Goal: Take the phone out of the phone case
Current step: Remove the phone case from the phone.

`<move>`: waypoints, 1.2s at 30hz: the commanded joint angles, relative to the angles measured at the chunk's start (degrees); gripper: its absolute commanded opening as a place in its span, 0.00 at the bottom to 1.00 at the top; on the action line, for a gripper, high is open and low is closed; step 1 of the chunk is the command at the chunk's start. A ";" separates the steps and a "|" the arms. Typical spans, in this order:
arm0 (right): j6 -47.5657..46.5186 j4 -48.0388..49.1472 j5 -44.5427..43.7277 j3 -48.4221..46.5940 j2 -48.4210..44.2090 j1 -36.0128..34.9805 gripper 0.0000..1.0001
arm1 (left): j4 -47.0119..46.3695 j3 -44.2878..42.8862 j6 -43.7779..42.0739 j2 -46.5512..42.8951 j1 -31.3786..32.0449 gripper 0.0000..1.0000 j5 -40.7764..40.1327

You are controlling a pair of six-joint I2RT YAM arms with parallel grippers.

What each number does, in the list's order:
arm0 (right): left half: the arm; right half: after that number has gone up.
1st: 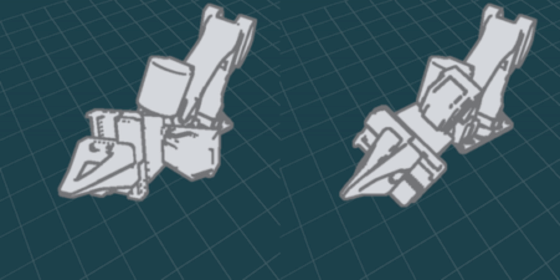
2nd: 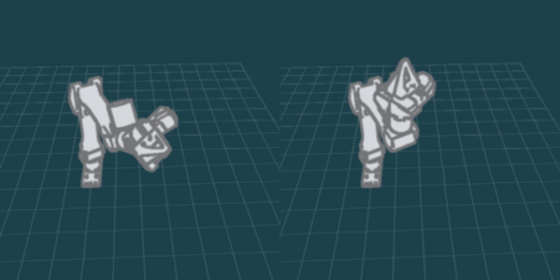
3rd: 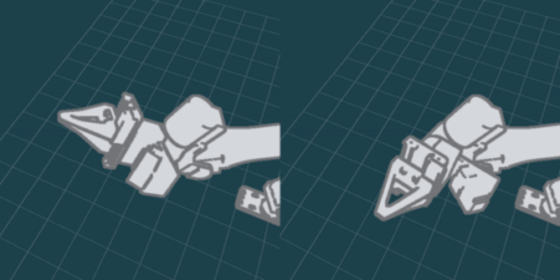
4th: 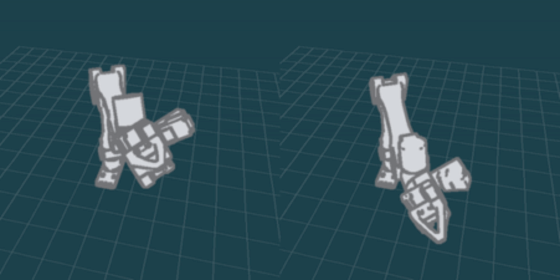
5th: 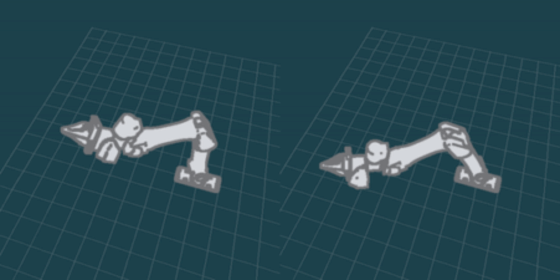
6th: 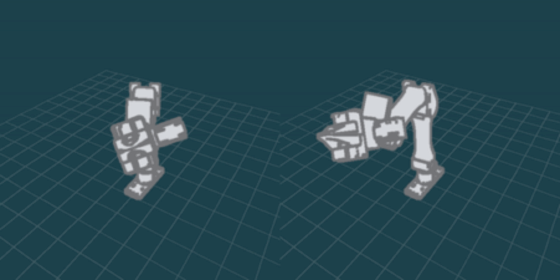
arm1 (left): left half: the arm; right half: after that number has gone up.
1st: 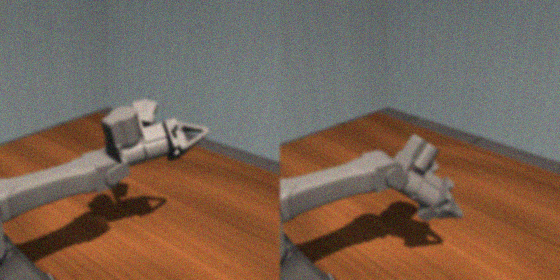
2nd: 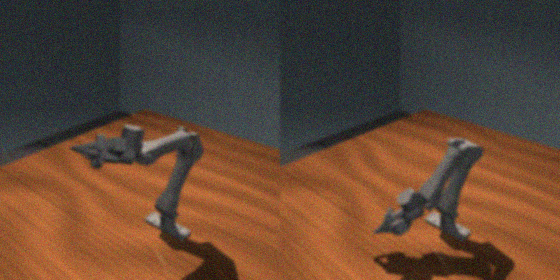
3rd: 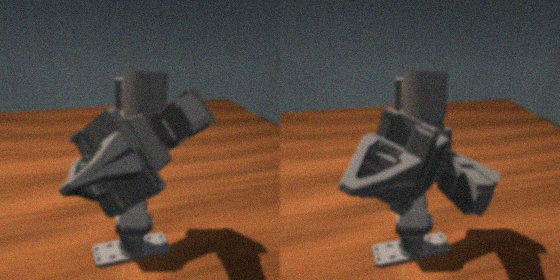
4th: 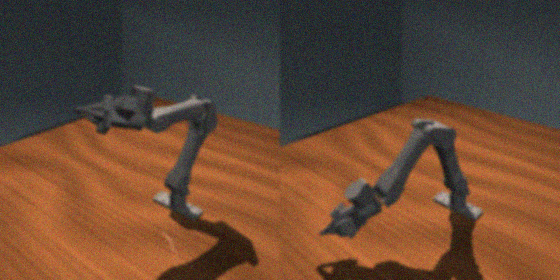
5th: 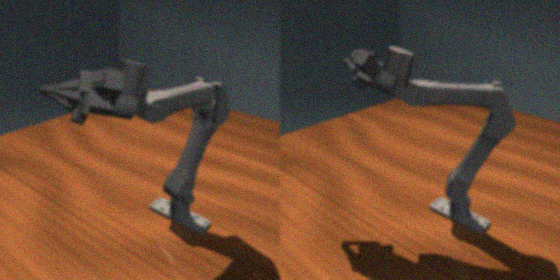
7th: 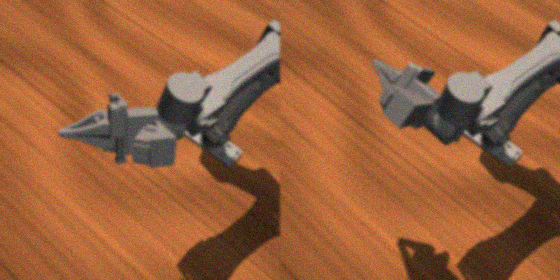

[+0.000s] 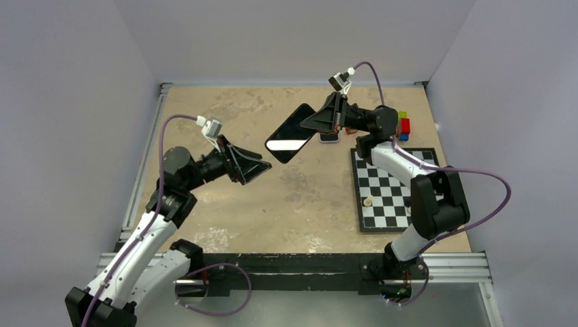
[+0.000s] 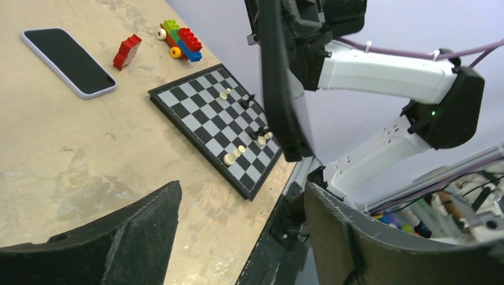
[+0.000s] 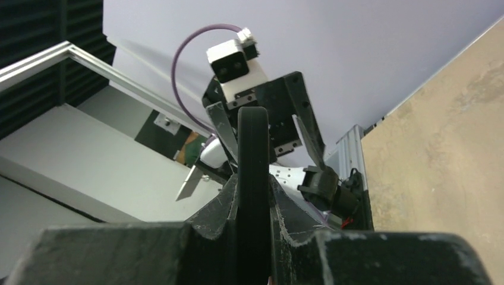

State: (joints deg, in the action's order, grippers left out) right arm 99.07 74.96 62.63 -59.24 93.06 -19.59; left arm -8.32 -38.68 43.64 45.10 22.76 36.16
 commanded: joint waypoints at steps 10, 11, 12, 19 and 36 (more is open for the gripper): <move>-11.85 -13.27 7.14 -3.47 -8.27 2.20 0.00 | 5.24 -12.13 -6.26 4.44 -1.31 0.85 9.96; -12.09 -13.75 7.37 -3.43 -8.59 2.19 0.00 | 1.99 -11.72 -4.79 5.51 -1.32 0.85 11.92; -12.15 -13.88 7.53 -3.35 -8.87 2.26 0.00 | -1.40 -11.32 -3.20 6.59 -1.32 0.85 13.91; -12.17 -14.91 7.82 -3.75 -9.47 2.19 0.00 | -15.21 -10.55 1.99 11.84 -1.23 0.64 23.62; -2.86 -4.37 9.97 -2.44 -9.10 1.55 0.00 | -25.34 -11.30 2.19 18.73 -1.23 0.18 31.60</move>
State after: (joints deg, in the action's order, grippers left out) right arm 92.27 65.06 73.76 -60.12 85.73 -17.58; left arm -29.41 -47.79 46.13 62.78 21.61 66.59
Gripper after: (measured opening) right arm 0.167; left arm 0.249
